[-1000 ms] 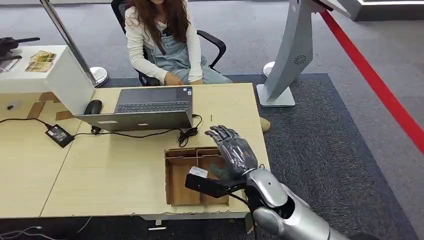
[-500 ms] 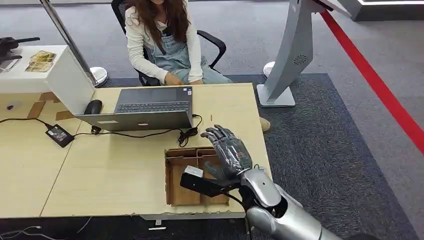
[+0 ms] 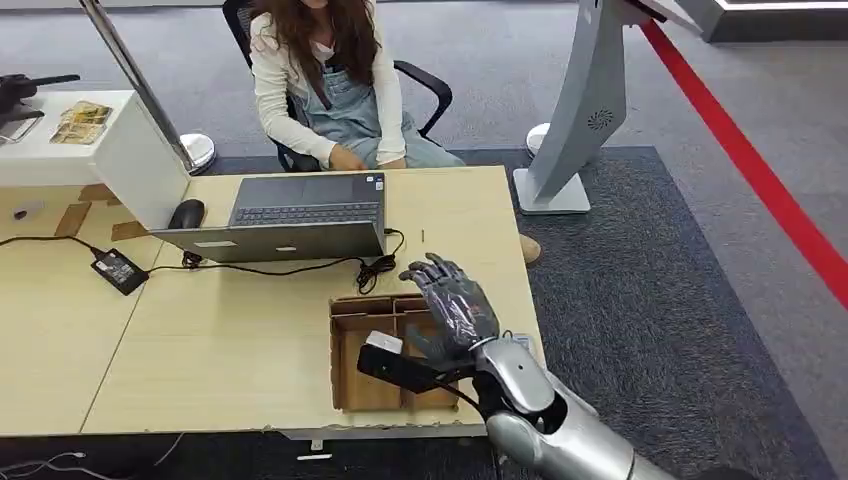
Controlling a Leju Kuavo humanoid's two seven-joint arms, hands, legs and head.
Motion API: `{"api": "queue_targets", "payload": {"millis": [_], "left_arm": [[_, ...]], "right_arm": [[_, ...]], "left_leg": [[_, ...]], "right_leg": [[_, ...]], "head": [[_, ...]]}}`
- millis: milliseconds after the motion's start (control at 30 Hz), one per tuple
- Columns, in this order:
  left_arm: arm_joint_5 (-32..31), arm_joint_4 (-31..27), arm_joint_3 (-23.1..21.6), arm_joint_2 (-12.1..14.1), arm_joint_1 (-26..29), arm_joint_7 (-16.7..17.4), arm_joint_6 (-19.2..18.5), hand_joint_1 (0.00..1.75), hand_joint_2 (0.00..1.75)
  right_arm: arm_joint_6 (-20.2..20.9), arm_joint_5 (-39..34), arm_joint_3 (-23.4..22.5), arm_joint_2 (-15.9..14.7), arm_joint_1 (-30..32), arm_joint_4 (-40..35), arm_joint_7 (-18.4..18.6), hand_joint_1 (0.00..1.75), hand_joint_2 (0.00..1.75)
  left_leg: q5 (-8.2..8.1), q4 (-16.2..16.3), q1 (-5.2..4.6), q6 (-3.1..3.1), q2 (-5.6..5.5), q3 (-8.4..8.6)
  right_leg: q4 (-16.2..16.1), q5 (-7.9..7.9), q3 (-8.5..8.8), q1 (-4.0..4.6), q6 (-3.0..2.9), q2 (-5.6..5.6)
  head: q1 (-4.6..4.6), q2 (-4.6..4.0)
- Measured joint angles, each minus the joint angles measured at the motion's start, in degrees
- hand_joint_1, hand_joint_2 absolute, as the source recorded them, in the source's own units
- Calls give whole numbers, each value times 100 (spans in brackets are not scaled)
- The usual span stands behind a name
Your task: Pass the card to the sensor for recognition and then transmit it.
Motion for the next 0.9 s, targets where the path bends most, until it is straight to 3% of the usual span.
{"api": "queue_targets", "payload": {"millis": [900], "left_arm": [[28, 0, 0, 4, 1, 20, 7, 0, 0]], "right_arm": [[-325, -125, 0, 190, -4, 503, -74, 54, 175]], "left_leg": [[0, 0, 0, 0, 0, 0]], "right_leg": [[0, 0, 0, 0, 0, 0]], "head": [[0, 0]]}}
